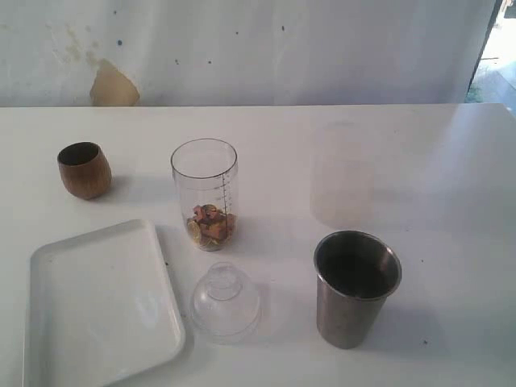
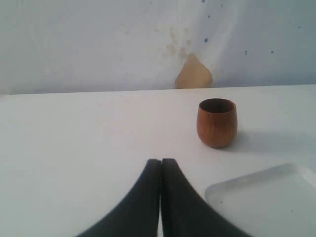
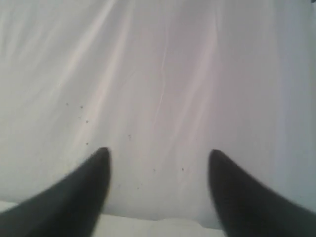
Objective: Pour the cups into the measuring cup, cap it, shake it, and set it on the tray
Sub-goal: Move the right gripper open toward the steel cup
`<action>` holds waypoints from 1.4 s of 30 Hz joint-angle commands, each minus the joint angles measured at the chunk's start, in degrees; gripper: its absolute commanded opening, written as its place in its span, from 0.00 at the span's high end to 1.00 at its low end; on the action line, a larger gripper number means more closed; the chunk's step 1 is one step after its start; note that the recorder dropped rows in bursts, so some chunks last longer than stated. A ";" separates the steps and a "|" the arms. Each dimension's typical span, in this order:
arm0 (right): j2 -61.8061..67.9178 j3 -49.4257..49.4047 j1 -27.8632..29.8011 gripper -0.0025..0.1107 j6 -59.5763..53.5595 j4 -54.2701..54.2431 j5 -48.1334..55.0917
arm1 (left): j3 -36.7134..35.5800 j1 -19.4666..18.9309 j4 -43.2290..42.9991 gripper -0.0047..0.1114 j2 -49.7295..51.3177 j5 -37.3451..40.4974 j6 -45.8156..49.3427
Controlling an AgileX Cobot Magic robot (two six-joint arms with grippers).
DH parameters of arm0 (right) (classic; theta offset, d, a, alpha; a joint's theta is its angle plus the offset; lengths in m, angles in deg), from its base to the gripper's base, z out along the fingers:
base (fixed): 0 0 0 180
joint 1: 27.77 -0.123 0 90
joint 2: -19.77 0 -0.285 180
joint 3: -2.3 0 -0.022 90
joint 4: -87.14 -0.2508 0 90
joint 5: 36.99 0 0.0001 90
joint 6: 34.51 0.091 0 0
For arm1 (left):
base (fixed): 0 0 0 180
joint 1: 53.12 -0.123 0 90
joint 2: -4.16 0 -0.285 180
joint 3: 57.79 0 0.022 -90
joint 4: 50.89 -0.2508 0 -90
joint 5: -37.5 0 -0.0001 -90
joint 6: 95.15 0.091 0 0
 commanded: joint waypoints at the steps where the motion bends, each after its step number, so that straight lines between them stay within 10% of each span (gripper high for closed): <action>1: 4.56 0.13 0.26 0.15 6.88 6.29 -3.32 | -0.25 -0.09 -0.10 0.95 -0.26 -0.31 -0.09; 25: 57.15 0.13 0.26 0.11 -15.65 13.95 -25.07 | -0.25 -0.09 -0.10 0.95 -0.26 -0.31 -0.09; 42: 61.84 0.13 0.26 0.08 -20.13 7.76 -26.17 | -0.25 -0.09 -0.10 0.95 -0.26 -0.31 -0.09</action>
